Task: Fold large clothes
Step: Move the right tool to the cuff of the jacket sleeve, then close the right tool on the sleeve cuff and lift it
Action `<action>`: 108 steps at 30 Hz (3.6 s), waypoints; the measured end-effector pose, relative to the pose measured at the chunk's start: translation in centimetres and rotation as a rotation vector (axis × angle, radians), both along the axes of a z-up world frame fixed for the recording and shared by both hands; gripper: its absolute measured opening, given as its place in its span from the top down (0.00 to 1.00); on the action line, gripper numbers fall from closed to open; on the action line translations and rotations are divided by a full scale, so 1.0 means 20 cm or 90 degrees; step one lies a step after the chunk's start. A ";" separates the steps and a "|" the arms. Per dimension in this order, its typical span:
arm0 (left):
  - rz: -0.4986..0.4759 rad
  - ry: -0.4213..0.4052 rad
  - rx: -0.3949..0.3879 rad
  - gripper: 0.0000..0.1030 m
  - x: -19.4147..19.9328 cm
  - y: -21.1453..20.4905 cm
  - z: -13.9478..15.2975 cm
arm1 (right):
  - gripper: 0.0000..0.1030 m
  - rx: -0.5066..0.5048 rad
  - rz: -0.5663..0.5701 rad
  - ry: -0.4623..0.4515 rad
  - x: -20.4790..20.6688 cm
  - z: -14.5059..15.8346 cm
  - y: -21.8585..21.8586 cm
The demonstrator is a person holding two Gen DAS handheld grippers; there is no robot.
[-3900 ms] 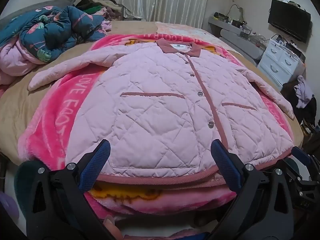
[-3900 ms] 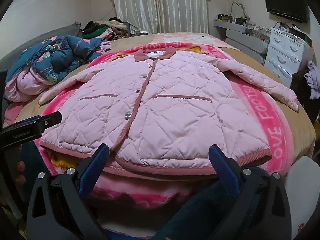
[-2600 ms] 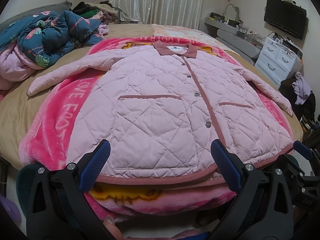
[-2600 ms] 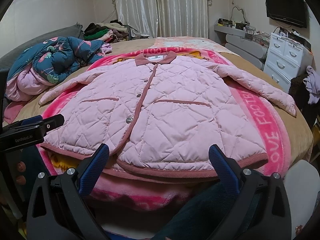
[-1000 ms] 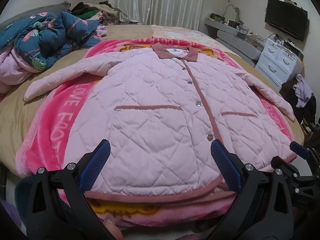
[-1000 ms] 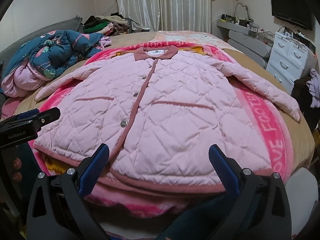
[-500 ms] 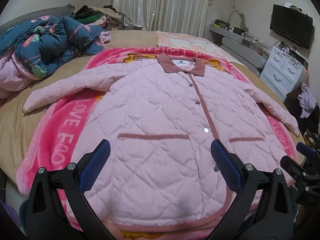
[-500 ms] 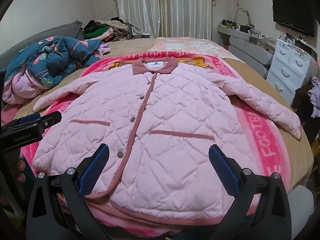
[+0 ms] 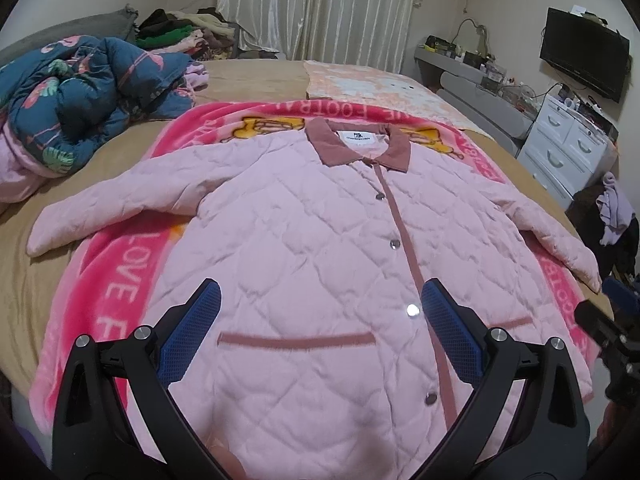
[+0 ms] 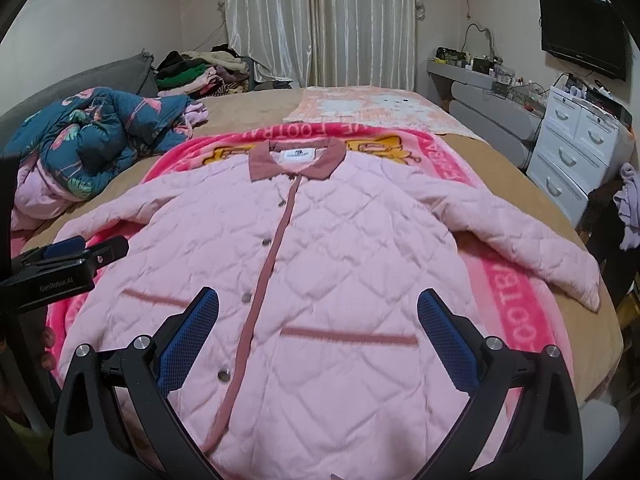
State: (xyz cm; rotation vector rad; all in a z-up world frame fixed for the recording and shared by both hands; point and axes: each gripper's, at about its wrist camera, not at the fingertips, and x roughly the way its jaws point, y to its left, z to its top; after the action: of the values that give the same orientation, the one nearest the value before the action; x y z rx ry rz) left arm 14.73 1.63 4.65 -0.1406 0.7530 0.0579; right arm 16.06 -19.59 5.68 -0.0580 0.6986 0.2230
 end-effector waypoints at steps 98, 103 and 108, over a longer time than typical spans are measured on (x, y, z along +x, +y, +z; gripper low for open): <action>0.014 0.110 0.035 0.09 1.01 -0.13 -0.16 | 0.85 0.485 -0.574 -0.080 0.86 -0.51 -1.94; 0.017 0.107 0.033 0.09 0.98 -0.09 -0.12 | 0.86 0.416 -0.469 -0.141 0.88 -0.20 -1.72; 0.016 0.087 0.019 0.09 0.94 -0.02 -0.05 | 0.86 0.372 -0.360 -0.190 0.92 0.03 -1.49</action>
State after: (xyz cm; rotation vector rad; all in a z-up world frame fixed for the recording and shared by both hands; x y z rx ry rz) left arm 33.49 1.16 3.57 -0.1180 0.8863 0.1039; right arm 34.41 -49.30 6.23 0.6472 0.3102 -0.1303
